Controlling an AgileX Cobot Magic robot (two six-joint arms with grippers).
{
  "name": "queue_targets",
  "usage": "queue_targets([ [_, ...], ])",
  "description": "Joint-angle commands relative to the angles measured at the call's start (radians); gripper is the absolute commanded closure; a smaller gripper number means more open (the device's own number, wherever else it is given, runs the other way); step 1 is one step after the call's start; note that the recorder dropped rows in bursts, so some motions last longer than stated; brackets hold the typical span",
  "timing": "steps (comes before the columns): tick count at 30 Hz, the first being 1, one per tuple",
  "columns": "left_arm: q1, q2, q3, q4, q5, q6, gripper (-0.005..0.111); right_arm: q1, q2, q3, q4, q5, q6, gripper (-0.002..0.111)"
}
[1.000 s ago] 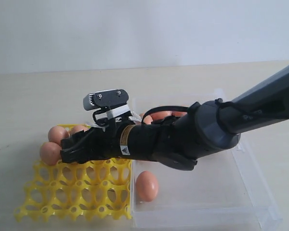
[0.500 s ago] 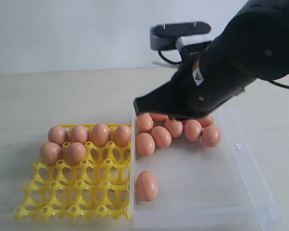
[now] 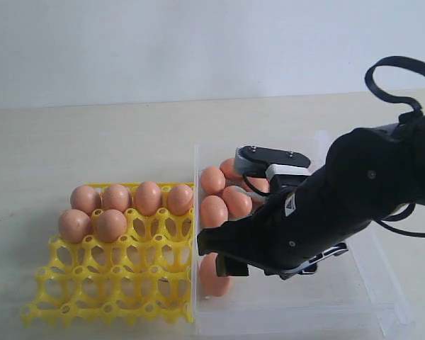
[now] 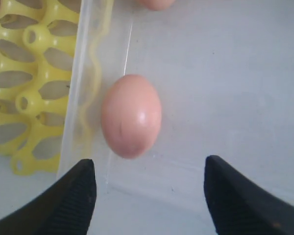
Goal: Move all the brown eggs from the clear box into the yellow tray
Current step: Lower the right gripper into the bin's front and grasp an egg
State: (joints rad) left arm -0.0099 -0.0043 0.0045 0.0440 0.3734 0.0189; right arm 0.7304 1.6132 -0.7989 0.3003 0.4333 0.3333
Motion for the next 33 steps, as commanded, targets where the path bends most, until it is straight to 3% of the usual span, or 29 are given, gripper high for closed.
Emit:
queue_targets([
  [1,0.003,0.004,-0.005,0.003,-0.001,0.003,0.107,-0.006,0.054,-0.003,0.006,-0.081,-0.019,0.046],
  [25,0.003,0.004,-0.005,0.003,-0.001,0.003,0.107,0.003,0.215,-0.096,-0.005,-0.097,-0.019,0.047],
  [29,0.003,0.004,-0.005,0.003,-0.001,0.003,0.107,0.003,0.228,-0.096,-0.005,-0.127,-0.019,0.063],
  [33,0.003,0.004,-0.005,0.003,-0.001,0.003,0.107,0.003,0.234,-0.096,-0.023,-0.136,-0.020,0.096],
])
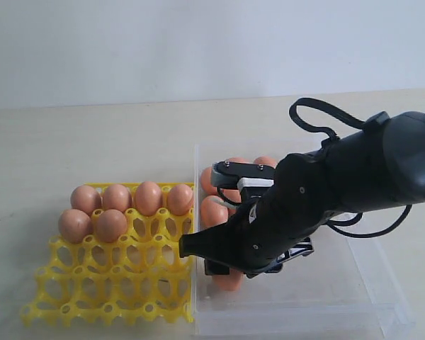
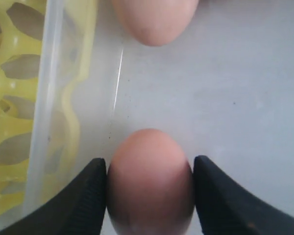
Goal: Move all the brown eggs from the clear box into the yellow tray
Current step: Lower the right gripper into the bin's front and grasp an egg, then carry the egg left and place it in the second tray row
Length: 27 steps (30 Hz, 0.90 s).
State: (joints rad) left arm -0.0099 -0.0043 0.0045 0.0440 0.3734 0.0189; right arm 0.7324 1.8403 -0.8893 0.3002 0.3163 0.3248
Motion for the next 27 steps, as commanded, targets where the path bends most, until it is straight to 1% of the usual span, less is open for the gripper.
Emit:
queue_targets([
  [1,0.003,0.004,-0.005,0.003,-0.001,0.003,0.107,0.001,0.005,-0.006,-0.038,-0.019,-0.026,0.106],
  [2,0.003,0.004,-0.005,0.003,-0.001,0.003,0.107,0.001,-0.005,-0.006,-0.052,-0.017,-0.031,0.108],
  [4,0.003,0.004,-0.005,0.003,-0.001,0.003,0.107,0.001,-0.041,-0.006,-0.082,-0.017,-0.034,0.108],
  [6,0.003,0.004,-0.005,0.003,-0.001,0.003,0.107,0.001,-0.119,-0.004,-0.123,-0.105,-0.038,0.108],
  [7,0.003,0.004,-0.005,0.003,-0.001,0.003,0.107,0.007,-0.169,0.009,-0.140,-0.254,-0.038,0.108],
  [8,0.003,0.004,-0.005,0.003,-0.001,0.003,0.107,0.013,-0.187,0.014,-0.164,-0.335,-0.040,0.108],
  [9,0.003,0.004,-0.005,0.003,-0.001,0.003,0.107,0.024,-0.198,0.026,-0.240,-0.471,-0.045,0.108],
  [10,0.003,0.004,-0.005,0.003,-0.001,0.003,0.107,0.030,-0.194,0.038,-0.285,-0.546,-0.045,0.108],
  [12,0.003,0.004,-0.005,0.003,-0.001,0.003,0.107,0.035,-0.127,0.059,-0.427,-0.767,-0.006,0.108],
  [15,0.003,0.004,-0.005,0.003,-0.001,0.003,0.107,0.035,-0.027,0.059,-0.496,-0.923,0.060,0.108],
  [17,0.003,0.004,-0.005,0.003,-0.001,0.003,0.107,0.035,0.039,0.048,-0.543,-0.970,0.135,0.108],
  [19,0.003,0.004,-0.005,0.003,-0.001,0.003,0.107,0.035,0.088,0.044,-0.555,-1.008,0.158,0.108],
  [23,0.003,0.004,-0.005,0.003,-0.001,0.003,0.107,0.035,0.139,0.044,-0.555,-1.022,0.248,0.108],
  [27,0.003,0.004,-0.005,0.003,-0.001,0.003,0.107,0.035,0.173,0.031,-0.614,-1.020,0.336,0.108],
])
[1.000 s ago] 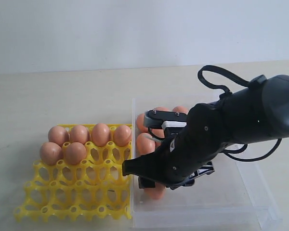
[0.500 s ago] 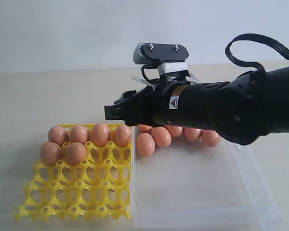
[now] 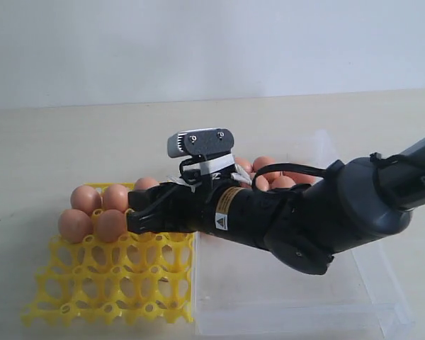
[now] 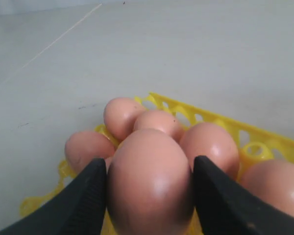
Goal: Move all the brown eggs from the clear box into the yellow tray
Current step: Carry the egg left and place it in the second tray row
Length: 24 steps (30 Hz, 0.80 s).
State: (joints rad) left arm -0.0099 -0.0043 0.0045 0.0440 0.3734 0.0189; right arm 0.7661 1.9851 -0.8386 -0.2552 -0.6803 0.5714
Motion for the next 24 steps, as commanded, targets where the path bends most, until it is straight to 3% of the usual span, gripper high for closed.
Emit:
queue_targets([
  [1,0.003,0.004,-0.005,0.003,-0.001,0.003,0.107,0.001,0.036,-0.028,-0.080,-0.023,0.108,0.108],
  [9,0.003,0.004,-0.005,0.003,-0.001,0.003,0.107,0.001,0.073,-0.077,-0.094,0.005,0.119,0.106],
  [12,0.003,0.004,-0.005,0.003,-0.001,0.003,0.107,0.001,0.082,-0.077,-0.096,0.029,0.149,0.094],
  [19,0.003,0.004,-0.005,0.003,-0.001,0.003,0.107,0.001,0.088,-0.077,-0.094,0.020,0.173,0.048],
  [24,0.003,0.004,-0.005,0.003,-0.001,0.003,0.107,0.001,0.050,-0.077,-0.098,0.030,0.173,0.044],
])
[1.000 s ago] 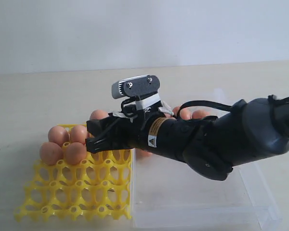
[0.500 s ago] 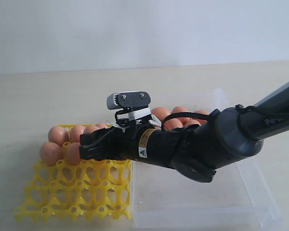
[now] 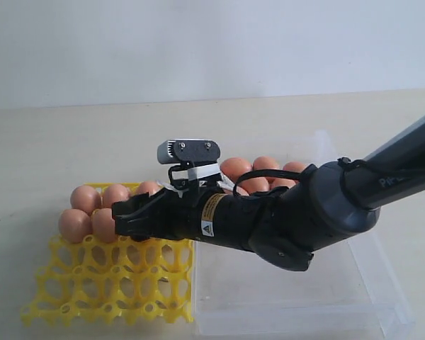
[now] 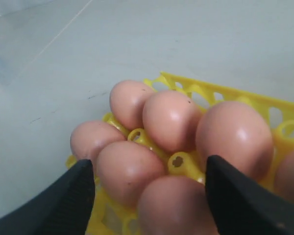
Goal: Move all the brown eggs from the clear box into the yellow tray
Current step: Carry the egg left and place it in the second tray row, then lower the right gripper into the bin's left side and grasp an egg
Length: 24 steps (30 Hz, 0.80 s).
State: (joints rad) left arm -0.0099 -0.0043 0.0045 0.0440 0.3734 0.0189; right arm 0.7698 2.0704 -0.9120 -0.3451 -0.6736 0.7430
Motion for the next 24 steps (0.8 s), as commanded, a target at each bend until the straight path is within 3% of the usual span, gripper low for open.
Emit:
queue_targets([
  [1,0.003,0.004,-0.005,0.003,-0.001,0.003,0.107,-0.002,-0.062,-0.003,-0.010,0.041,0.000,0.044],
  [4,0.003,0.004,-0.005,0.003,-0.001,0.003,0.107,-0.004,-0.180,-0.003,-0.010,0.226,-0.036,0.052],
  [10,0.003,0.004,-0.005,0.003,-0.001,0.003,0.107,-0.019,-0.451,-0.017,0.028,0.764,-0.345,0.105],
  [11,0.003,0.004,-0.005,0.003,-0.001,0.003,0.107,-0.029,-0.472,-0.033,0.048,0.841,-0.350,0.108],
  [18,0.003,0.004,-0.005,0.003,-0.001,0.005,0.107,-0.127,-0.405,-0.197,0.062,1.300,-0.391,0.108],
  [22,0.003,0.004,-0.005,0.003,-0.001,0.005,0.107,-0.166,-0.305,-0.291,0.128,1.342,-0.462,0.104],
  [24,0.003,0.004,-0.005,0.003,-0.001,0.003,0.107,-0.166,-0.251,-0.346,0.140,1.371,-0.518,0.095],
])
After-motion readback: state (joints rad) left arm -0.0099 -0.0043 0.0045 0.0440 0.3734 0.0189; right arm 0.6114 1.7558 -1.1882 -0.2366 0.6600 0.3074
